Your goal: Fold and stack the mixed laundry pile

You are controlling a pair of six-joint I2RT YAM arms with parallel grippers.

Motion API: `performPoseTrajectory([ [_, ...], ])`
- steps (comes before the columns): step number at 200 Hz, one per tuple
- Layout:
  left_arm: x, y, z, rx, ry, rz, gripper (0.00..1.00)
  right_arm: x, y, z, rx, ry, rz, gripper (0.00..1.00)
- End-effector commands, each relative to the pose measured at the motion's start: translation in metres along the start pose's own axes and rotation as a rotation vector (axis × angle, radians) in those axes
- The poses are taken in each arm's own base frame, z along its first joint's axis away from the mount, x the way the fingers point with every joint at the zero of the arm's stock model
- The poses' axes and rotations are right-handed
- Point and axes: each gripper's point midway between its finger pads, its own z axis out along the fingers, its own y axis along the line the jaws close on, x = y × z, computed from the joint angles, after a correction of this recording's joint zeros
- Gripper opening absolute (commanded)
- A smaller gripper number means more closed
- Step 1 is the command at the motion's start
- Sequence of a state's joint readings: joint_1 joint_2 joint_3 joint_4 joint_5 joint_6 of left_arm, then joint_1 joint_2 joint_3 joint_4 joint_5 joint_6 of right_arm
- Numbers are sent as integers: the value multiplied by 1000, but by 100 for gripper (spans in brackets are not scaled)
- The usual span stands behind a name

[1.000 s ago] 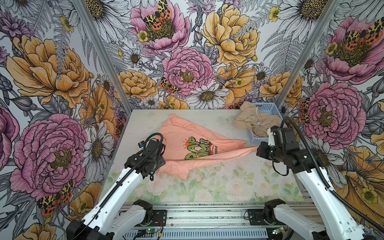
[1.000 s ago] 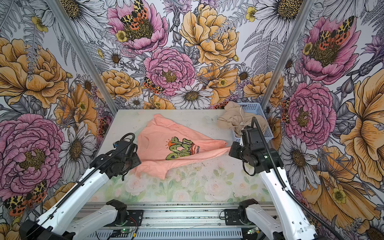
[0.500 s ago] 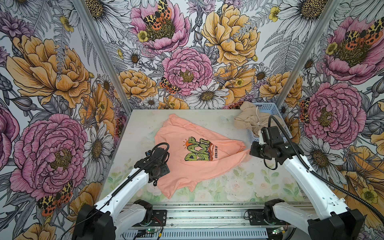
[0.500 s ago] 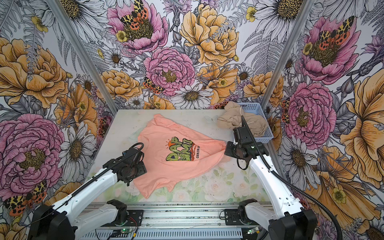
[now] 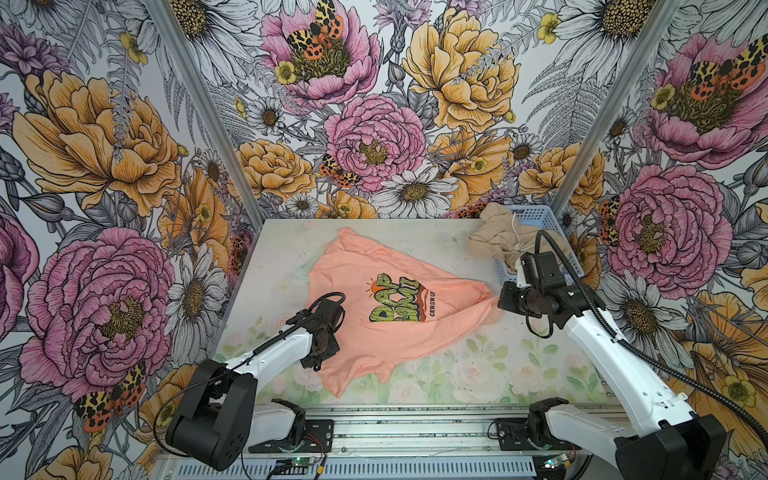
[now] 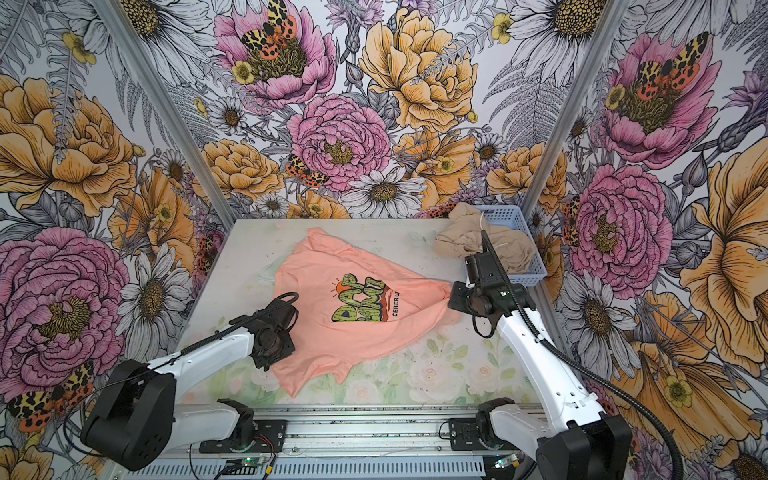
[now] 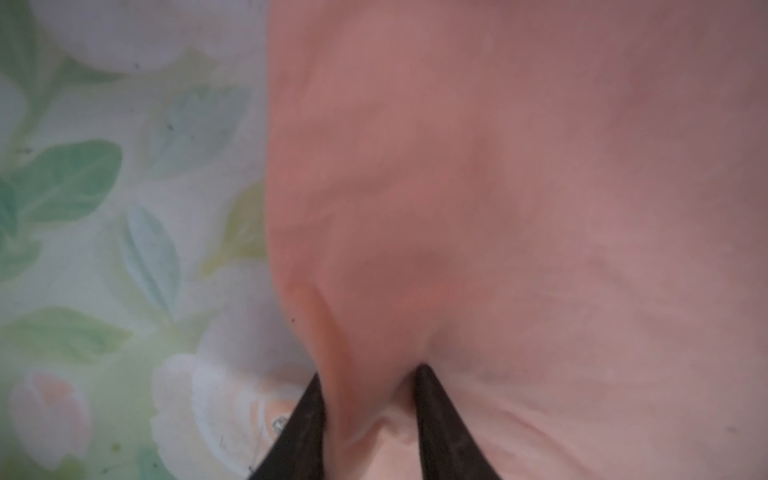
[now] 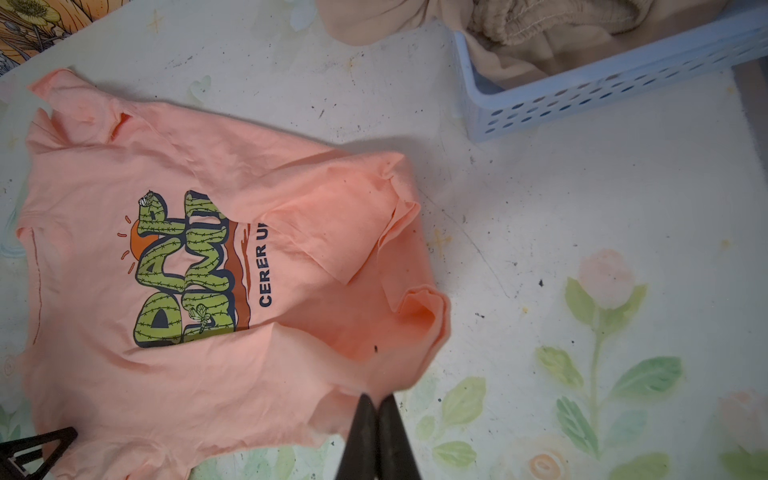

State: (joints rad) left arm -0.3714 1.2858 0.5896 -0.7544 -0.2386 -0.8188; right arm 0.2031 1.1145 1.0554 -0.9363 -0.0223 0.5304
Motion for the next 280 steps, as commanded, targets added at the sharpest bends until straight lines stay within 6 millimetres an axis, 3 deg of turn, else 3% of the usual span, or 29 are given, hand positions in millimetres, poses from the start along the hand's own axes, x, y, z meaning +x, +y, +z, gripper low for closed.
performPoseTrajectory([
  [1, 2, 4, 6, -22, 5, 4, 8, -10, 3, -8, -19, -55, -12, 0],
  [7, 2, 4, 4, -15, 4, 1, 0, -10, 3, -9, -21, -59, -12, 0],
  [30, -6, 4, -19, 25, -43, -30, 0, -14, 1, -23, -30, -91, -13, 0],
  [86, -52, 29, -149, 152, -315, -95, 0, -11, -6, -94, -33, -177, -18, 0],
  [116, -65, 32, -179, 189, -351, -103, 0, -15, -7, -116, -28, -206, -19, 0],
  [149, -105, 8, -169, 217, -345, -69, 0, -41, -6, -96, 32, -214, -68, 0],
  [206, -192, -46, -100, 169, -304, 34, 0, -84, -10, -12, 123, -152, -105, 0],
  [223, -205, -48, -73, 127, -260, 37, 54, -90, -12, 6, 136, -129, -102, 0],
  [231, -204, -48, -67, 123, -243, 24, 68, -91, -11, 12, 133, -116, -102, 0],
  [244, -194, -47, -66, 131, -231, 7, 78, -90, -9, 16, 119, -105, -101, 0],
  [263, -167, -42, -73, 146, -229, -12, 87, -88, -11, 15, 123, -107, -99, 0],
  [280, -131, -35, -75, 159, -195, -28, 87, -84, -13, 17, 126, -101, -99, 0],
])
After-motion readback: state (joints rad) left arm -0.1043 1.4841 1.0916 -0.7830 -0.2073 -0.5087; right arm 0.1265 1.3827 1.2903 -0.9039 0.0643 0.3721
